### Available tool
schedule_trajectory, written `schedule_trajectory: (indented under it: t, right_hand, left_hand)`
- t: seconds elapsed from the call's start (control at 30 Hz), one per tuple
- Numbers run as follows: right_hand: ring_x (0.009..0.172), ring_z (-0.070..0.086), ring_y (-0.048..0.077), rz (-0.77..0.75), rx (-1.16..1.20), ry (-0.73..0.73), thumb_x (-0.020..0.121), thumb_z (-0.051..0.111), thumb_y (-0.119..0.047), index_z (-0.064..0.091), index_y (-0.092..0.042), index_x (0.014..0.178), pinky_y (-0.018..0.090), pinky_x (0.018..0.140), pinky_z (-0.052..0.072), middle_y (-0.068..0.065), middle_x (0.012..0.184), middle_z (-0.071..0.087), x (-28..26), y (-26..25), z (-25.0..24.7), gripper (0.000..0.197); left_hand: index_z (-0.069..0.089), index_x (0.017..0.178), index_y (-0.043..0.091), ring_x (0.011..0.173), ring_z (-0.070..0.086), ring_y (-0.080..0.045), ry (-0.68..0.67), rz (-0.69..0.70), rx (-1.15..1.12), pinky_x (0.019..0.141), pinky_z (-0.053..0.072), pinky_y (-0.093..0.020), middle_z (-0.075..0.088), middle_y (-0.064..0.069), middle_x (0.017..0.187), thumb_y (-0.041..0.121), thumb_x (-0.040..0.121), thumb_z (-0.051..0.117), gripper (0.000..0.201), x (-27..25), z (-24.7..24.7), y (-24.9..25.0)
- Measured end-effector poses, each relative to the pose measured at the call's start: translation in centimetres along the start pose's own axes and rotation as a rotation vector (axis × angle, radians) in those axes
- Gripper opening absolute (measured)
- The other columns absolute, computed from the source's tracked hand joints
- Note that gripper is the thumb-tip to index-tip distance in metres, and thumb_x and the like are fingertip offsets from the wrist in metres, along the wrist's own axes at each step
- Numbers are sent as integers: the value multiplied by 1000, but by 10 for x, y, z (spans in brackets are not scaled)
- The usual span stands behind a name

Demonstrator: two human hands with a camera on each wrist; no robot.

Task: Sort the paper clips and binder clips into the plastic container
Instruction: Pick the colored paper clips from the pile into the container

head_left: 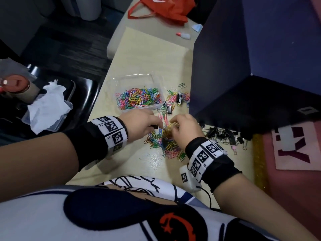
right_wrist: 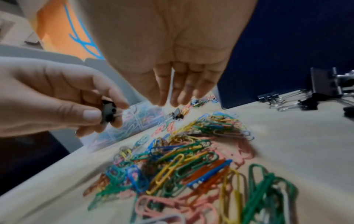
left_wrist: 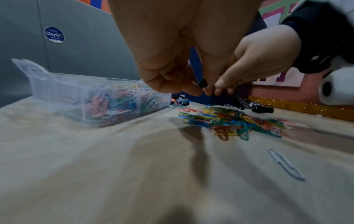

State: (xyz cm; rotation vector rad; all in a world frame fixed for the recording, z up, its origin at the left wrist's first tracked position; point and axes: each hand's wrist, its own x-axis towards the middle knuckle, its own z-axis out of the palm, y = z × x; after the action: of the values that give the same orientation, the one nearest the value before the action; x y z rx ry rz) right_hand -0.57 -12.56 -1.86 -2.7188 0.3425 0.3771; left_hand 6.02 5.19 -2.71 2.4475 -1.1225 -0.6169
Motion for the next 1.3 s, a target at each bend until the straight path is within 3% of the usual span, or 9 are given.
schedule_trajectory:
  t: [0.13, 0.2, 0.37, 0.47, 0.57, 0.73, 0.87, 1.13, 1.3]
  right_hand:
    - [100, 59, 13, -45, 267, -23, 92, 57, -18, 62, -26, 123, 19, 90, 41, -3, 114, 64, -9, -1, -5, 32]
    - [99, 60, 13, -51, 319, -37, 91, 60, -19, 66, -26, 120, 21, 91, 44, -2, 109, 67, -13, 3, -4, 31]
    - [71, 54, 8, 4, 281, -29, 86, 66, -19, 71, -20, 96, 19, 71, 40, -12, 74, 59, -21, 18, -7, 11]
    - [81, 59, 13, 85, 239, 22, 87, 61, -19, 68, -21, 100, 24, 76, 46, -6, 87, 65, -24, 32, -13, 15]
    - [94, 60, 20, 258, 138, 95, 89, 52, -22, 61, -21, 112, 24, 75, 42, 2, 106, 65, -24, 54, -24, 24]
    - [114, 51, 26, 372, 18, 114, 92, 52, -24, 46, -22, 131, 33, 86, 43, 7, 133, 40, -30, 76, -31, 40]
    - [122, 44, 24, 228, -25, 50, 93, 50, -28, 52, -23, 126, 34, 98, 41, 4, 133, 39, -31, 71, -24, 34]
    - [115, 49, 20, -106, -1, -154, 94, 49, -21, 59, -22, 118, 26, 99, 37, 3, 125, 48, -12, 39, -23, 26]
    - [127, 41, 26, -134, -49, -54, 93, 48, -18, 53, -15, 128, 33, 107, 35, 7, 139, 39, 24, 12, -14, 36]
  left_hand:
    - [42, 127, 35, 78, 53, -8, 28, 6, -106, 72, 42, -25, 59, 14, 98, 24, 90, 59, 42, 6, -3, 14]
    - [40, 125, 29, 78, 53, -8, 21, 0, -121, 71, 38, -23, 59, 15, 96, 23, 91, 58, 39, 11, -2, 19]
    - [41, 122, 21, 82, 58, -13, 42, -5, -212, 74, 42, -24, 63, 11, 96, 18, 91, 57, 34, 22, 5, 29]
    - [45, 119, 22, 91, 61, -16, 41, -29, -180, 83, 47, -28, 64, 8, 103, 21, 90, 58, 32, 30, 11, 33]
    - [52, 121, 19, 109, 55, -22, 73, -32, 33, 93, 41, -30, 56, -3, 118, 20, 91, 54, 30, 40, 14, 32]
    - [39, 139, 16, 128, 39, -32, 48, -117, 207, 105, 40, -45, 37, -11, 143, 10, 87, 51, 53, 62, 20, 24]
    - [28, 144, 17, 123, 40, -33, -57, -139, 379, 98, 45, -47, 33, -8, 145, 6, 84, 53, 66, 73, 21, 26]
    - [53, 113, 9, 92, 58, -31, 27, -161, 420, 73, 53, -41, 54, -12, 101, 6, 86, 53, 27, 61, 24, 30]
    - [52, 119, 12, 95, 58, -33, 157, -191, 244, 76, 51, -41, 55, -12, 110, 12, 84, 54, 35, 43, 23, 27]
